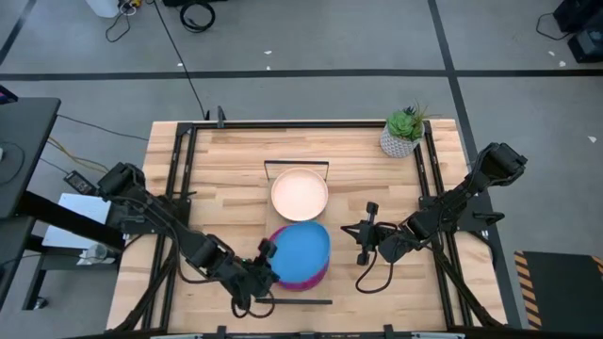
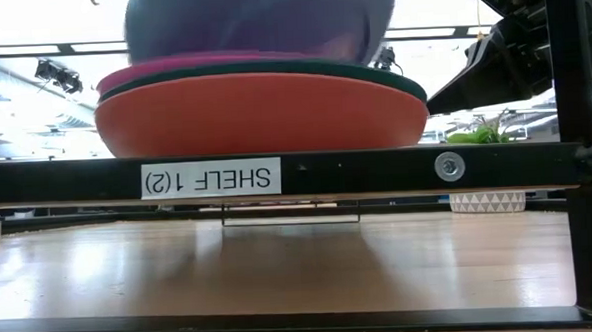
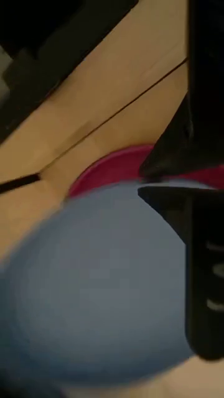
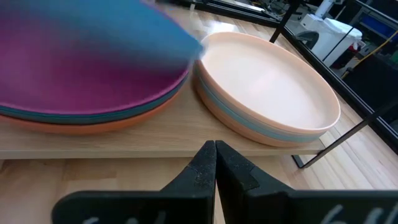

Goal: Place and stack plates onto a shelf
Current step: Stack the blue plate on top of the pink plate on the shelf, then return to Home Position

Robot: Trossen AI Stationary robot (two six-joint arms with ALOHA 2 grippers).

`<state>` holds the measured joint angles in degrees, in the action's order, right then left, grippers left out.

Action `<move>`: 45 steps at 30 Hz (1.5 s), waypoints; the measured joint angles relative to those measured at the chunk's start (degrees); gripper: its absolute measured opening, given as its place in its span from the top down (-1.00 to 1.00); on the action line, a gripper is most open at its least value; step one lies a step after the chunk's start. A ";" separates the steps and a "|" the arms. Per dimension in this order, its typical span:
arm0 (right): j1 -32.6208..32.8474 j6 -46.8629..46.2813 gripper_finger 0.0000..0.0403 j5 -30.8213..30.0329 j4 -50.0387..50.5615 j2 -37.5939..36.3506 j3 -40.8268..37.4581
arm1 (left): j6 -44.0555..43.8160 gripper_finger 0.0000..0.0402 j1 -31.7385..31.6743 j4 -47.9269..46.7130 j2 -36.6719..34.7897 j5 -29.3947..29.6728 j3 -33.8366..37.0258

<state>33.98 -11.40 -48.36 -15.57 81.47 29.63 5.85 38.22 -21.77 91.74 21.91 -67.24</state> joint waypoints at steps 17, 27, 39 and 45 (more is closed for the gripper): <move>1.58 -0.39 0.93 -0.23 0.71 -0.41 0.00 | -27.21 0.52 0.72 -10.92 -9.28 1.10 0.45; 5.36 -1.09 0.96 -1.56 -0.35 -9.54 -4.72 | -20.98 0.84 -0.61 4.61 -23.15 4.94 17.46; -6.14 0.77 0.96 16.83 -12.95 -25.57 -18.41 | -6.36 0.96 -3.26 13.76 -41.12 -1.45 33.71; -12.57 2.82 0.95 25.85 -19.24 -33.31 -26.05 | -3.94 0.95 -3.30 13.96 -52.98 -3.65 41.60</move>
<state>21.41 -8.58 -22.51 -34.81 48.16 3.58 1.91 34.92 -7.81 38.76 18.26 -25.64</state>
